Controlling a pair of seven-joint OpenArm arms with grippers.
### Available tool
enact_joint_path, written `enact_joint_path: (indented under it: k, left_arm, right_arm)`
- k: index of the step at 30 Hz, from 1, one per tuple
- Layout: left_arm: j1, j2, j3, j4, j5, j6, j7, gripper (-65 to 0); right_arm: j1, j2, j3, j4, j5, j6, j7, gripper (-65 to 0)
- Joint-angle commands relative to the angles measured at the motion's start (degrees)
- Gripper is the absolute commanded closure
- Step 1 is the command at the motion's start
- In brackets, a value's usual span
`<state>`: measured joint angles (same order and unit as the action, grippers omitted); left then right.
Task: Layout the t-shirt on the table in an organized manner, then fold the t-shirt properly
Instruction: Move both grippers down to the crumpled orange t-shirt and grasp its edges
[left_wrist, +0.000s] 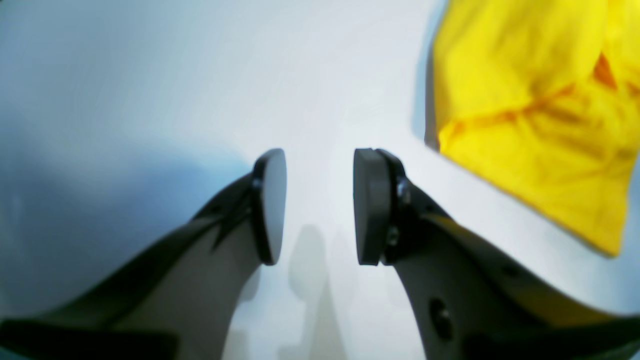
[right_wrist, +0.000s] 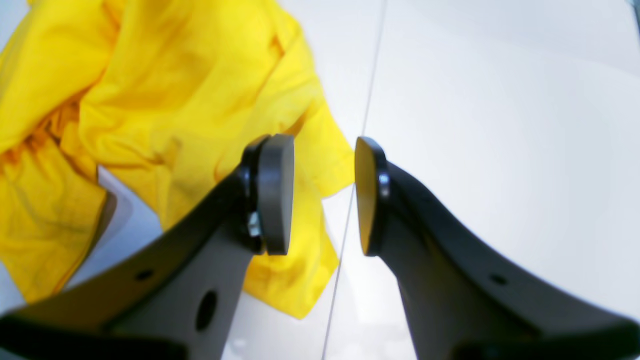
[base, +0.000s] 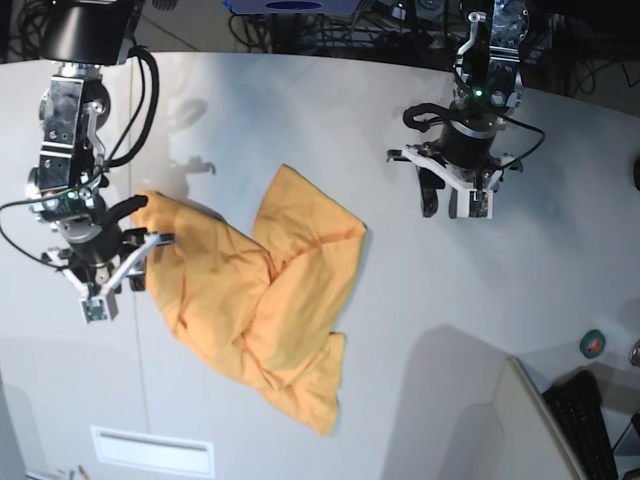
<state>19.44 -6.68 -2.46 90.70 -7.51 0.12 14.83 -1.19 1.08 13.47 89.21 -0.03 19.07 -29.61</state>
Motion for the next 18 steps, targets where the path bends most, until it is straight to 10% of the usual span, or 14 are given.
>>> enact_joint_path:
  k: [1, 4, 9, 12, 18]
  left_arm:
    - [-1.11, -0.05, 0.31, 0.16, -0.18, 0.28, -1.34, -22.2]
    - [-2.69, 0.13, 0.13, -1.77, -0.18, 0.36, -1.34, -22.4]
    - [-3.75, 0.13, 0.39, -2.56, -0.18, 0.36, -1.34, -22.5]
    - [-3.93, 0.22, 0.83, -2.83, 0.26, 0.36, -1.34, -24.2]
    - [-4.72, 0.22, 7.87, -3.09, 0.34, 0.45, -1.25, -48.4]
  right_arm:
    - [1.32, -0.07, 0.2, 0.24, 0.08, -0.13, 1.34, -20.3]
    - [1.76, -0.69, 0.02, -0.11, -0.1, 0.05, 1.25, -22.8]
    - [1.41, -0.6, -2.35, -1.43, -0.01, 0.14, -0.42, -48.9]
    - [1.5, -0.6, -2.53, -2.92, 0.08, 0.14, -0.5, -50.1]
    - [1.59, -0.6, -2.62, -4.07, 0.08, 0.14, -0.42, -50.1]
